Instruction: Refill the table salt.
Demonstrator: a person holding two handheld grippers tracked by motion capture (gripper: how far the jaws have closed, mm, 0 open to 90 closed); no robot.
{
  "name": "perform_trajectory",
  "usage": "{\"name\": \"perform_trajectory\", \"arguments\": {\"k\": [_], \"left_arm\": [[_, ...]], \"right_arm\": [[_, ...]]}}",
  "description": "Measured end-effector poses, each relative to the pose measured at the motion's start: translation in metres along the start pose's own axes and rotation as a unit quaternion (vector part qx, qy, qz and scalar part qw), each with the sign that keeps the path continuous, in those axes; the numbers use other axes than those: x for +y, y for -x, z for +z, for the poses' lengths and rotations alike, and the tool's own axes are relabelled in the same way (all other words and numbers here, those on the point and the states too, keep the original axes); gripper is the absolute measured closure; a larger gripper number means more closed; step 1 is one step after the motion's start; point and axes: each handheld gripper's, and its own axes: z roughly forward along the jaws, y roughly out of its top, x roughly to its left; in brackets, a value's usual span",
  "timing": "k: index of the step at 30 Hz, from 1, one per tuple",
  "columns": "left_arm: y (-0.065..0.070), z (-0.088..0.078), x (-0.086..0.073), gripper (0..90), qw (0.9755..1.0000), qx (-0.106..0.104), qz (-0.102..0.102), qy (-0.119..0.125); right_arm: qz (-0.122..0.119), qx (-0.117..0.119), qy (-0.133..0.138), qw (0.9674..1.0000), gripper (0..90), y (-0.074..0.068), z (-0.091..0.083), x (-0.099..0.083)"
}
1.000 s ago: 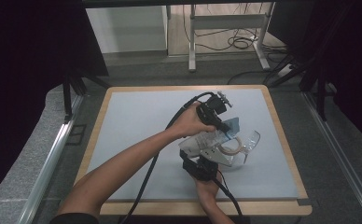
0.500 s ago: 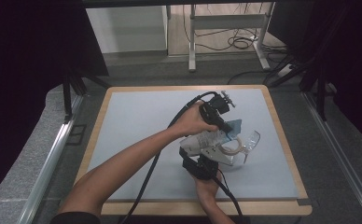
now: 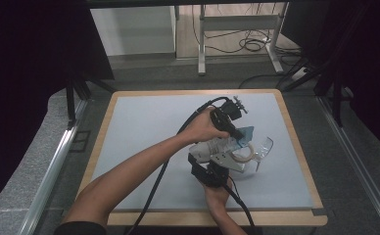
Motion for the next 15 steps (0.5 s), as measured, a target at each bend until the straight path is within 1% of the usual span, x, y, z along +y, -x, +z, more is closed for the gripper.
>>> {"name": "perform_trajectory", "arguments": {"k": [1,10,14,15], "left_arm": [[0.0001,0.0011,0.0004,90.0,1.0,0.001,0.001,-0.004],[-0.0002,0.0024,0.0029,90.0,1.0,0.004,0.002,-0.006],[0.0003,0.0037,0.005,90.0,1.0,0.003,0.004,-0.006],[0.0003,0.0043,0.0059,90.0,1.0,0.004,0.005,-0.008]], "right_arm": [[0.0,0.0,0.0,1.0,47.2,0.0002,0.0,-0.0001],[0.005,0.003,0.002,1.0,47.4,0.0012,-0.0005,0.0013],[0.004,-0.001,0.005,1.0,47.4,0.0031,-0.0011,0.0019],[0.007,0.0,0.004,1.0,47.5,0.0031,-0.0013,0.0022]]}}
